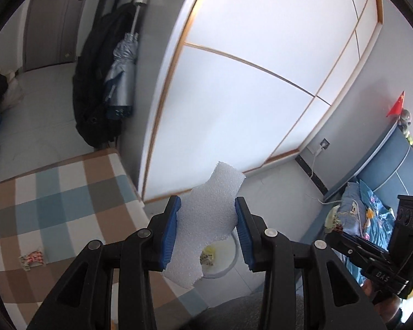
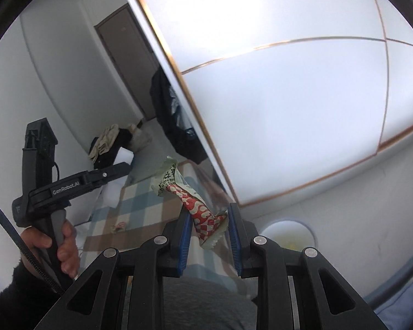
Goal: Collect trash
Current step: 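Lift the foam and wrapper and carry both tools over the bin, then open the right tool over the bin while the left tool releases the foam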
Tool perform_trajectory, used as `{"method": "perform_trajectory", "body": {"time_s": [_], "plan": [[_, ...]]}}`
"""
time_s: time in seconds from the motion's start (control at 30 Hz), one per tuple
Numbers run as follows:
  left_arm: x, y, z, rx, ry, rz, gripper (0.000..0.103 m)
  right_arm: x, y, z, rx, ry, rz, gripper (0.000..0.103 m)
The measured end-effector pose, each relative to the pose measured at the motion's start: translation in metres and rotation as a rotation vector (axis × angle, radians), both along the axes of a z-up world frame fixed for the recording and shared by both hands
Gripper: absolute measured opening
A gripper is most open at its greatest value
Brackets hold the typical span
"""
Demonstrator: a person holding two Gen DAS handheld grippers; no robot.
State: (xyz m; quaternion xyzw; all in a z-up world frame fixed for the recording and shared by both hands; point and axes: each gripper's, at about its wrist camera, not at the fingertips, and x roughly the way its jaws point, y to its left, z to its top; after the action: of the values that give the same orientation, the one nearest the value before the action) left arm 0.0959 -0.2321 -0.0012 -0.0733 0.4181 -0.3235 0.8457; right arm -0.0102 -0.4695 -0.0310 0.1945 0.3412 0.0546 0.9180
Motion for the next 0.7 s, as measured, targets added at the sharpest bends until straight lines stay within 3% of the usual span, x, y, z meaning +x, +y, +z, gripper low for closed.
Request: {"method": "perform_trajectory", "body": {"time_s": [0.33,0.7], "plan": [[0.02,-0.078,-0.052,0.023,0.221,-0.212,0.034,0.027,-0.062,-0.106,0.112,0.252,-0.132,0.024],[0.046,-0.125,-0.113,0.087,0.437,-0.271,0.034,0.066,-0.079,-0.206,0.207,0.478,-0.135,0.024]]}}
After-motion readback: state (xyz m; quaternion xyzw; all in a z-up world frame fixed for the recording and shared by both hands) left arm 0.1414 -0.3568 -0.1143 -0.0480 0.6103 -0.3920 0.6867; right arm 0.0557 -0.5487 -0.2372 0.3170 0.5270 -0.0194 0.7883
